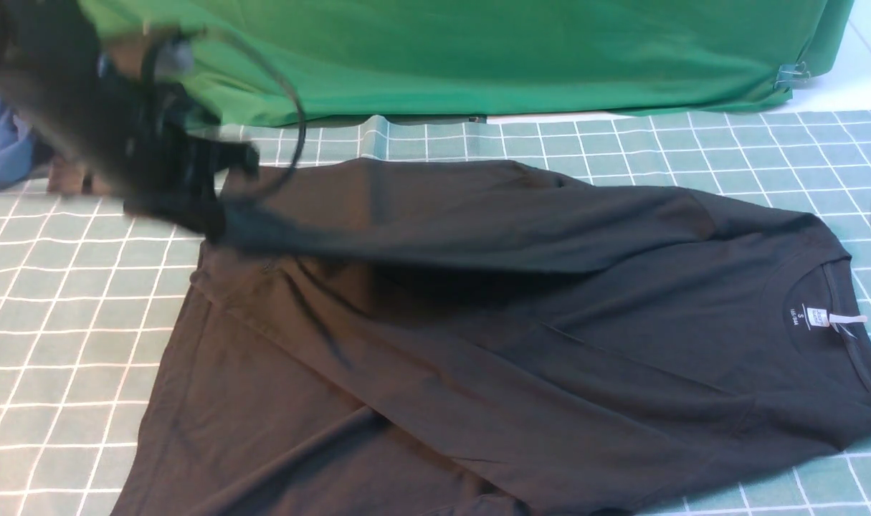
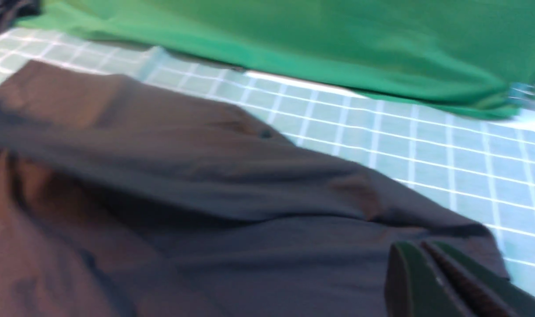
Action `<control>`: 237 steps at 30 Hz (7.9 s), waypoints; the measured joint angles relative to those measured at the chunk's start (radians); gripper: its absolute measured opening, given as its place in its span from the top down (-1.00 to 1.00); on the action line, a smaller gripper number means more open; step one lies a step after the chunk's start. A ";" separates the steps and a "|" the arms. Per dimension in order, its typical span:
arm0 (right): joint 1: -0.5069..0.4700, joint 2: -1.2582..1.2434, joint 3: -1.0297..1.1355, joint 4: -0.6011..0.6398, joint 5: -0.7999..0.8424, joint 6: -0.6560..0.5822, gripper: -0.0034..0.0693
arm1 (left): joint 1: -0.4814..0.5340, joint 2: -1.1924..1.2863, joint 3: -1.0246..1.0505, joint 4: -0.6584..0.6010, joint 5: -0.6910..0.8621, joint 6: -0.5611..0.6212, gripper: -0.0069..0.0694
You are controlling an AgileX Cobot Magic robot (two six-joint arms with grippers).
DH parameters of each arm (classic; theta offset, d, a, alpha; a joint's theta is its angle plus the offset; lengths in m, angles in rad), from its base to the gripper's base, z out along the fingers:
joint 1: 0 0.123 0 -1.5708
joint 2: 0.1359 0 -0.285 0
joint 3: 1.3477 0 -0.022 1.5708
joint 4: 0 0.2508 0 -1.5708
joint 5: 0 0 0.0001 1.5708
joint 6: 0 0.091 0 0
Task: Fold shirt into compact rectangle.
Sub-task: 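Fold the left side of the dark shirt inward over its body with the left gripper, then grasp the near edge of the shirt at its hem and shoulder corners, then fold the black garment in half by bringing its near edge over to the far edge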
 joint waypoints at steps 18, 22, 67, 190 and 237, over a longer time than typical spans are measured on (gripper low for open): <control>-0.015 0.000 0.000 0.056 0.004 -0.008 0.85 | -0.010 -0.241 0.458 -0.011 -0.136 -0.086 0.75; -0.015 0.000 0.000 0.057 0.004 -0.010 0.85 | -0.010 -0.240 0.462 -0.016 -0.131 -0.086 0.59; -0.015 0.084 -0.069 0.226 0.462 -0.204 0.85 | -0.010 -0.244 0.740 0.072 -0.158 -0.146 0.77; -0.085 1.279 -1.138 0.268 0.439 -0.512 -0.09 | 0.158 0.503 -0.586 -0.059 -0.138 -0.247 0.79; -0.045 1.595 -1.613 0.667 0.659 -0.738 0.85 | 0.158 0.513 -0.586 -0.124 -0.150 -0.186 0.70</control>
